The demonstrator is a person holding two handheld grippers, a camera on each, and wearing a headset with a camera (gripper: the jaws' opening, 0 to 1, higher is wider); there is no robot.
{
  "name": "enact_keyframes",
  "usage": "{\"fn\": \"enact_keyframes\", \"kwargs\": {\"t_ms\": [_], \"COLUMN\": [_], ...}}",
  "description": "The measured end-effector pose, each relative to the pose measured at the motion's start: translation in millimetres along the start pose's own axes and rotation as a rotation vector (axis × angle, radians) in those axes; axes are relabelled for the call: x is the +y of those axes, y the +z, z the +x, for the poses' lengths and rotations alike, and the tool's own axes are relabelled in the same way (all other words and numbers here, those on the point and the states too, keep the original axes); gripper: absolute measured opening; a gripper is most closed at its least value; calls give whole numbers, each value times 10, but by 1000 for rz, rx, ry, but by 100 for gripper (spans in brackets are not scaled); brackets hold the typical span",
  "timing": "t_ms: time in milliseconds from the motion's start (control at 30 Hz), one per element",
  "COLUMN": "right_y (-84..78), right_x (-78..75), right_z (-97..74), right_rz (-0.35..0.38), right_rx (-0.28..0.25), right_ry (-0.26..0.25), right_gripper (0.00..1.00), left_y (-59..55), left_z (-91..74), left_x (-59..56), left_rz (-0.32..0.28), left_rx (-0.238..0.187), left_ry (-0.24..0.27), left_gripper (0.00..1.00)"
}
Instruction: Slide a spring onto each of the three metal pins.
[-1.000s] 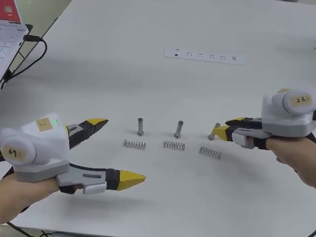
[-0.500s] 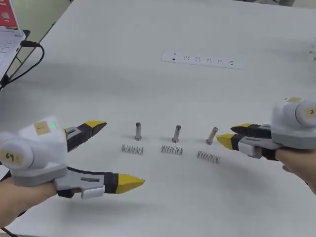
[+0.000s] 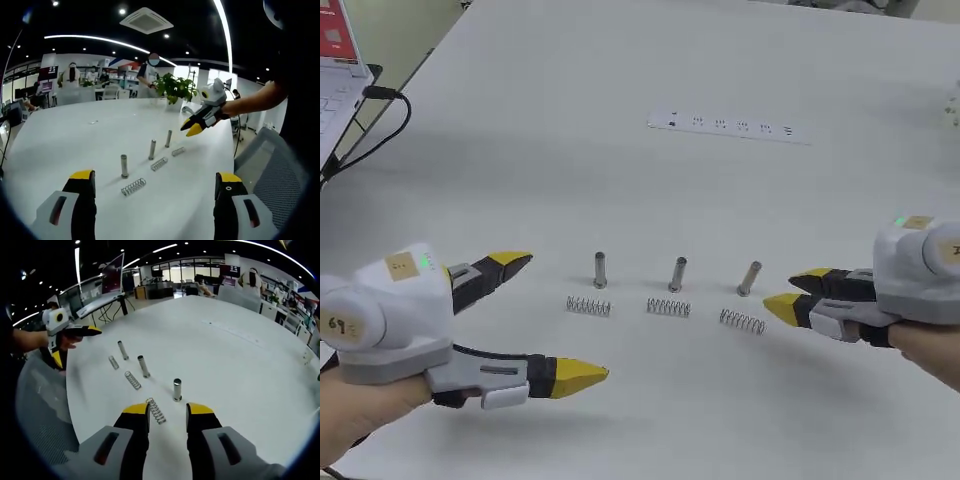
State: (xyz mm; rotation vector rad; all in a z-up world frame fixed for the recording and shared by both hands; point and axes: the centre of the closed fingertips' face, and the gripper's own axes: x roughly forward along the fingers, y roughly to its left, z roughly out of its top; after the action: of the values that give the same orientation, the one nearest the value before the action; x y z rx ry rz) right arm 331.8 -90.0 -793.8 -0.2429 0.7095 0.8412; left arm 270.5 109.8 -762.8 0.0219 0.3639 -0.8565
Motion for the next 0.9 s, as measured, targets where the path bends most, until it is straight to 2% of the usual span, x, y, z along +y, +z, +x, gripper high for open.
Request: {"fn": "enact_keyframes", "kwargs": {"t_ms": [367,533,700,900], "right_y": [-112,-194,-223,-325], "right_x": [109,146,202,147], "right_z": [105,171,236,335], "right_rz": [-82,-162,-210,-220], "right_rx": [59,112,135,180], "right_ry": [44,61,83,94], "right_gripper": [26,25,25,24], "left_y": [-33,-41,-57,-78], "left_z": [-12,-19,-31,-29], "left_x": [-12,-5,-1,-33], "left_rz": [-4,-5,-7,-6], "left_rx": [6,8,11,18], "left_ry": [3,5,9,3], "left_gripper": [97,97,97,97]}}
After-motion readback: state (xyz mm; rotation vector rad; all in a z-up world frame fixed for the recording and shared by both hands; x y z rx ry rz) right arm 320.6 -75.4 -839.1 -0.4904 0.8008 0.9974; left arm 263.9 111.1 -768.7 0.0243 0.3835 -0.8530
